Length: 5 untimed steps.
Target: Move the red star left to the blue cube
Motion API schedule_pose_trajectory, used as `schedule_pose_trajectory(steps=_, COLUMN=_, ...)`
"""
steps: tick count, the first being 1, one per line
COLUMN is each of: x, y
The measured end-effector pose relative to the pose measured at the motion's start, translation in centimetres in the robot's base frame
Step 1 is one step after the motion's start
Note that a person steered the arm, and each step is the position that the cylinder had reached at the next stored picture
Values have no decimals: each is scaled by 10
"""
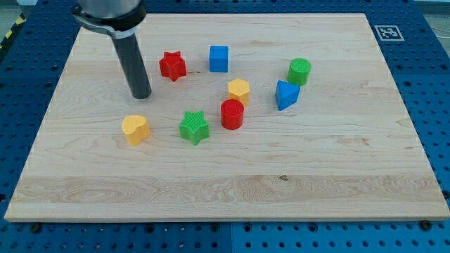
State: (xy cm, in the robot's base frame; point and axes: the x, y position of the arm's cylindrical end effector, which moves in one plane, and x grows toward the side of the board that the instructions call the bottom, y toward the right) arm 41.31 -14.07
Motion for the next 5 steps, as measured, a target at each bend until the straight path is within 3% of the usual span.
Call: schedule_pose_trajectory(steps=5, x=-48, y=37)
